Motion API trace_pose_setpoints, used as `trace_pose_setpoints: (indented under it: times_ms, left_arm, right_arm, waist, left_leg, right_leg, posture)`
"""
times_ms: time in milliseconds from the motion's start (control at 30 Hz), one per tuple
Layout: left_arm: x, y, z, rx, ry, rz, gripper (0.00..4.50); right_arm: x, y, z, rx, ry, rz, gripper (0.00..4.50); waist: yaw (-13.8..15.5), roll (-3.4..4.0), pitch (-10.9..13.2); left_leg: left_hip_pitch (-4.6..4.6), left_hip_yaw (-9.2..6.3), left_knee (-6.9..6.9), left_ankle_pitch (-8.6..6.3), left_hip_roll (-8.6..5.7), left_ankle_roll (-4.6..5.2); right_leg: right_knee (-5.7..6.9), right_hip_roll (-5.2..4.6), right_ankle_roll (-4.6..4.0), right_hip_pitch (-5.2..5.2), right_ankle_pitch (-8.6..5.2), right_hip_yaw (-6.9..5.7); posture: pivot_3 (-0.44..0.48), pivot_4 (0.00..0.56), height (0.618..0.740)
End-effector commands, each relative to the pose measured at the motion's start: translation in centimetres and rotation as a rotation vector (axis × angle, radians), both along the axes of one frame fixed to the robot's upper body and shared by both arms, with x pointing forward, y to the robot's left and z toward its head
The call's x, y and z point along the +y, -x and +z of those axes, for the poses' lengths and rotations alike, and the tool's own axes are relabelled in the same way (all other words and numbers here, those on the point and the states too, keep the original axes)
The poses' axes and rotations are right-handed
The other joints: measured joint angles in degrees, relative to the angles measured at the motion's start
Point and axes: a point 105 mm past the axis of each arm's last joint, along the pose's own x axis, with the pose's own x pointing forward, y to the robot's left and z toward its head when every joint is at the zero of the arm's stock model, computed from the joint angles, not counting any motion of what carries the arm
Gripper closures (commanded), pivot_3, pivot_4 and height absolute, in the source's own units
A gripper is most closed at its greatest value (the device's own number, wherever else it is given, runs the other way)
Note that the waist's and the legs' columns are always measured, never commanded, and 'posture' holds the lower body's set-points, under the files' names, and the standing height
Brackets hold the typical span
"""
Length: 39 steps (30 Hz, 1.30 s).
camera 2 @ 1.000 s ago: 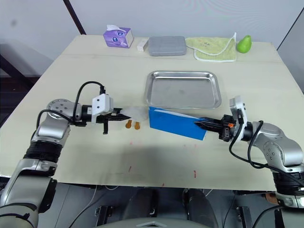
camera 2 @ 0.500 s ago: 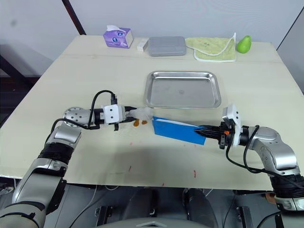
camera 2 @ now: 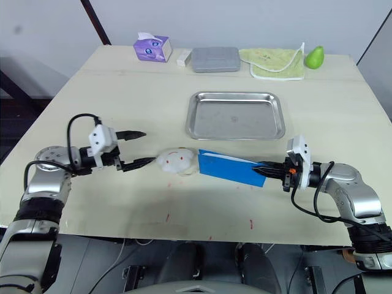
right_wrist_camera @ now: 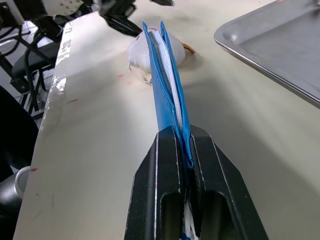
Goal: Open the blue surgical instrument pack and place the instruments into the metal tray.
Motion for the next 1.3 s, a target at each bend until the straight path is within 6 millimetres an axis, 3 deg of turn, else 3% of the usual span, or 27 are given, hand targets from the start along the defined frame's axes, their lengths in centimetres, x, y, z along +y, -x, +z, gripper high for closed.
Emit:
trace_pose_setpoints:
  times_ms: [33,133,267,533,733,1033,1067,1300]
  left_arm:
    - [-0.7,2.4,3.1,0.099,0.252,-0.072,0.06]
    - [-1.5,4.2,4.4,0.189,0.378,-0.105,0.06]
    - [-2.7,6.4,4.6,0.231,0.357,-0.163,0.06]
    - [-2.8,7.0,5.1,0.206,0.286,-0.159,0.06]
    - [-3.9,5.6,3.9,0.214,0.192,-0.208,0.06]
    - [-7.4,1.2,2.4,0.166,0.101,-0.334,0.06]
    - [-8.0,0.9,2.3,0.161,0.092,-0.359,0.59]
    - [-10.3,-0.3,1.7,0.139,0.063,-0.443,0.66]
  right_arm:
    - [0.2,0.2,0.4,-0.029,0.012,0.026,4.50]
    - [0.1,0.4,0.4,-0.036,0.013,0.029,4.50]
    - [0.0,0.4,0.3,-0.043,0.016,0.029,4.50]
    - [-0.1,0.5,0.5,-0.055,0.017,0.052,4.50]
    - [0.0,0.5,0.6,-0.049,0.008,0.064,4.50]
    - [0.1,0.3,0.5,-0.051,0.022,0.064,4.50]
    - [0.1,0.3,0.5,-0.051,0.024,0.066,4.50]
    - [0.2,0.2,0.6,-0.056,0.028,0.070,4.50]
  waist:
    - [-0.09,0.00,0.00]
    - [0.06,0.00,0.00]
    - [-0.06,0.01,0.00]
    - [0.09,0.01,0.01]
    - [0.29,0.01,0.00]
    - [0.22,0.00,0.01]
    - [0.15,0.00,0.00]
    - [0.14,0.00,0.00]
  left_leg:
    - [0.00,0.01,0.00,0.00,0.00,0.00]
    - [0.01,-0.02,0.00,0.00,0.01,0.00]
    - [0.02,0.00,-0.01,0.00,0.00,0.00]
    - [0.05,0.01,-0.03,0.00,-0.01,0.00]
    - [0.04,0.02,-0.02,0.00,-0.02,0.00]
    - [0.01,0.02,0.01,0.00,-0.04,0.00]
    - [0.01,0.01,0.01,0.00,-0.04,0.00]
    - [0.01,0.00,0.02,0.00,-0.04,0.00]
  right_leg:
    - [0.00,0.00,0.00,0.00,0.00,0.01]
    - [0.01,0.00,0.00,0.00,0.00,0.00]
    - [-0.02,0.00,0.00,0.00,-0.01,0.02]
    - [-0.01,0.00,-0.01,0.00,-0.01,0.03]
    - [-0.03,0.01,-0.01,0.00,-0.01,0.03]
    - [-0.05,0.06,-0.01,0.00,0.00,0.06]
    - [-0.05,0.07,-0.02,0.00,0.00,0.06]
    - [-0.04,0.09,-0.01,0.00,0.00,0.08]
  posture:
    - [0.000,0.150,0.738]
    - [0.000,0.150,0.738]
    - [0.000,0.150,0.738]
    - [0.000,0.150,0.738]
    - [0.000,0.150,0.738]
    - [0.000,0.150,0.738]
    - [0.000,0.150,0.738]
    - [0.000,0.150,0.738]
